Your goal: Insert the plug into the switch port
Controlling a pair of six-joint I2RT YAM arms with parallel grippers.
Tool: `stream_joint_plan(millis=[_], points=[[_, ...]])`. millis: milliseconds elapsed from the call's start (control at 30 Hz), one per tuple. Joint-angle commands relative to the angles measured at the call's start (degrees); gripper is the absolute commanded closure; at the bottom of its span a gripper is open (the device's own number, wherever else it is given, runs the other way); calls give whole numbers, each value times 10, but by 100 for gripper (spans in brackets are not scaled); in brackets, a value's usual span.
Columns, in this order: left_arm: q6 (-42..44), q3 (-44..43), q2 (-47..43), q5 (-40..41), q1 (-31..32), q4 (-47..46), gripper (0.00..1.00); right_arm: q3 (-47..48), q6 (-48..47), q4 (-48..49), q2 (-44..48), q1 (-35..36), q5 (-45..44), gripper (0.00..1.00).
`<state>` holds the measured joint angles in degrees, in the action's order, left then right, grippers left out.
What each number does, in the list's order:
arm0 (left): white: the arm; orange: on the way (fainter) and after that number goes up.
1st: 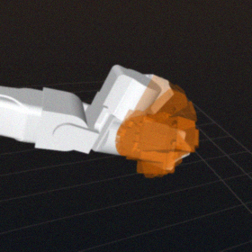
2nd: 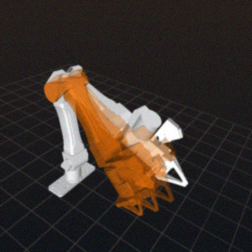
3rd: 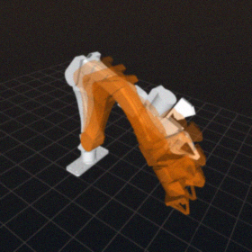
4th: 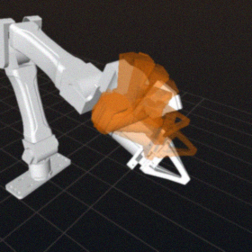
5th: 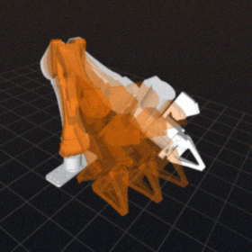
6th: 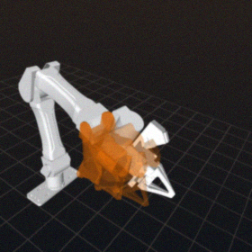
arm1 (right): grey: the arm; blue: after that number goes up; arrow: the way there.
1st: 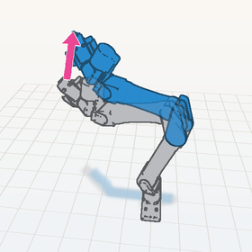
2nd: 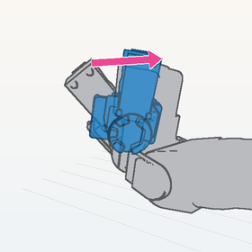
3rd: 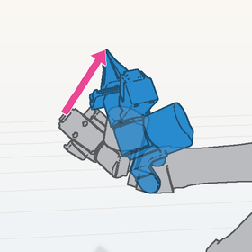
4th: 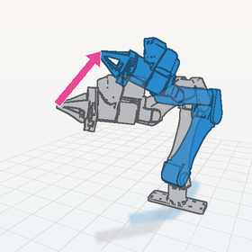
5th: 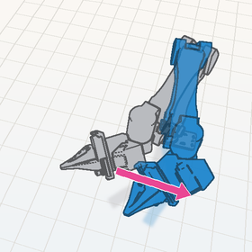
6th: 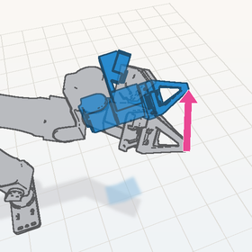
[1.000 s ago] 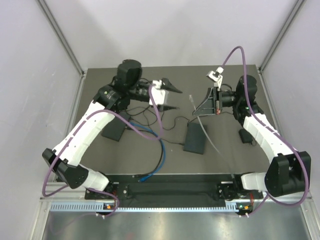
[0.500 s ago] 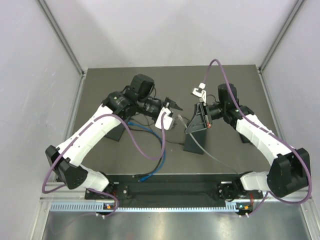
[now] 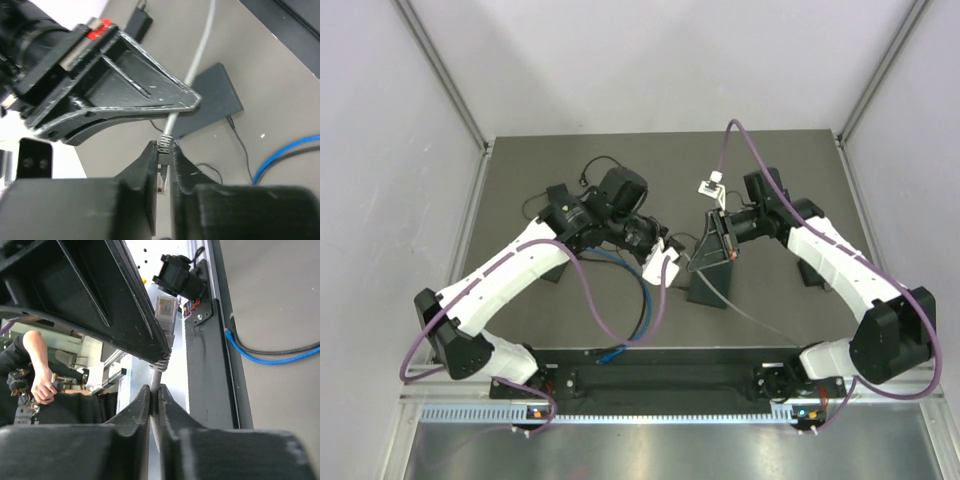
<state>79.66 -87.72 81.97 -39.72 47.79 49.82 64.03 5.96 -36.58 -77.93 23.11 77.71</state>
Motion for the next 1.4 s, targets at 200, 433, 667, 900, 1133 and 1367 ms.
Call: stream_joint_plan(millis=[200,433,667,900,1133,1367], points=[[-252,-6,19,6,-30,-72,100,121,-132,-92,29,-67,-203,6],[-721,14,81,-100,-189,-265,100,268,-207,-128,30,-305,-228,0],[-1016,66,116,-126,-212,-420,100,296,-328,-191,46,-316,-264,2],[-1111,35,193,-214,-169,-414,100,205,-499,-176,106,-282,-247,29],[-1152,35,227,-239,-132,-391,100,32,-621,-84,241,-238,-202,47],[-1218,64,229,-240,-105,-460,100,-38,-650,-74,259,-95,-265,53]])
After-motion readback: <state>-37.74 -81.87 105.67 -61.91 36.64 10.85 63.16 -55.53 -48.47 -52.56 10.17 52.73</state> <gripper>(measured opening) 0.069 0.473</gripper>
